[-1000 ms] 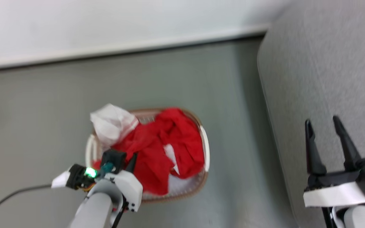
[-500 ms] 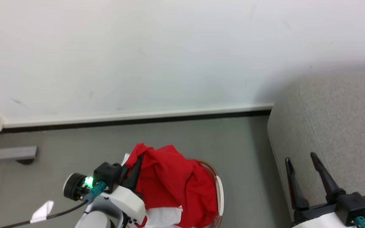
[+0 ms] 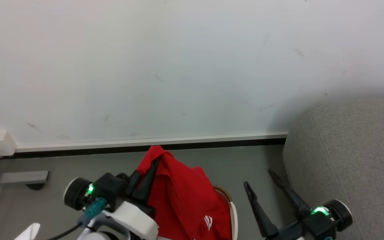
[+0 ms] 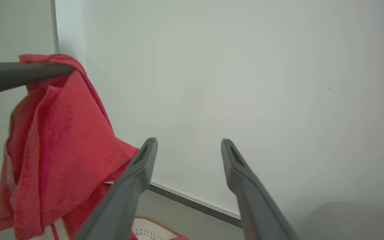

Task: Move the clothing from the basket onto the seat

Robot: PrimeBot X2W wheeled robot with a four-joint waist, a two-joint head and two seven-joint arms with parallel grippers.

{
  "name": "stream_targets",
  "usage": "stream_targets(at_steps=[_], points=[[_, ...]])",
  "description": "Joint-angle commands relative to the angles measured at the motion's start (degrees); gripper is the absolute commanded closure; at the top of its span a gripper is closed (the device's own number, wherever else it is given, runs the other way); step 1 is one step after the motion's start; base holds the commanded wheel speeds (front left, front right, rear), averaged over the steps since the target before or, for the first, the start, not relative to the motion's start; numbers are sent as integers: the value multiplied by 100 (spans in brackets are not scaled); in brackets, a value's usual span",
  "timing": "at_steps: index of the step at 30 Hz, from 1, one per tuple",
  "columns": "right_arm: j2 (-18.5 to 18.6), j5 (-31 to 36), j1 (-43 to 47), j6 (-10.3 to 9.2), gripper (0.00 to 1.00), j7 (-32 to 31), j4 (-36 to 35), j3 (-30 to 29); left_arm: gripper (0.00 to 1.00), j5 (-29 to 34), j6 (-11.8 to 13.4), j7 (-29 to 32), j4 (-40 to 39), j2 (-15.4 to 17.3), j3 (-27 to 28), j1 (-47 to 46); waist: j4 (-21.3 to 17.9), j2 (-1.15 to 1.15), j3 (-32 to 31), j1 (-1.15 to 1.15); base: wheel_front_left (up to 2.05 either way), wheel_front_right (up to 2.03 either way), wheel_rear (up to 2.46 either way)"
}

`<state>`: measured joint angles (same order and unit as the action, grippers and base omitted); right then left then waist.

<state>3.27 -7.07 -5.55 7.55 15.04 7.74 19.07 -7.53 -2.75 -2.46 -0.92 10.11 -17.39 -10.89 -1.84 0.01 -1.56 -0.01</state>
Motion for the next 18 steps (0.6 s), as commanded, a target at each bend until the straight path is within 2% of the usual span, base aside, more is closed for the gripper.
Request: stream_targets(at_steps=[1, 9, 18], points=[[101, -53, -203, -12, 0, 22, -8, 308, 100, -37, -15, 61, -179, 39, -32, 87, -7, -1, -15, 1, 0, 0, 0], [295, -309, -990, -12, 0, 21, 114, 1748, 100, -131, -117, 241, -517, -83, -332, 92, 3, -1, -51, 1, 0, 0, 0], [327, -534, -1630, -13, 0, 11, 857, 2401, 100, -314, -317, 329, -642, -253, -958, -51, 97, -1, -94, 1, 0, 0, 0]])
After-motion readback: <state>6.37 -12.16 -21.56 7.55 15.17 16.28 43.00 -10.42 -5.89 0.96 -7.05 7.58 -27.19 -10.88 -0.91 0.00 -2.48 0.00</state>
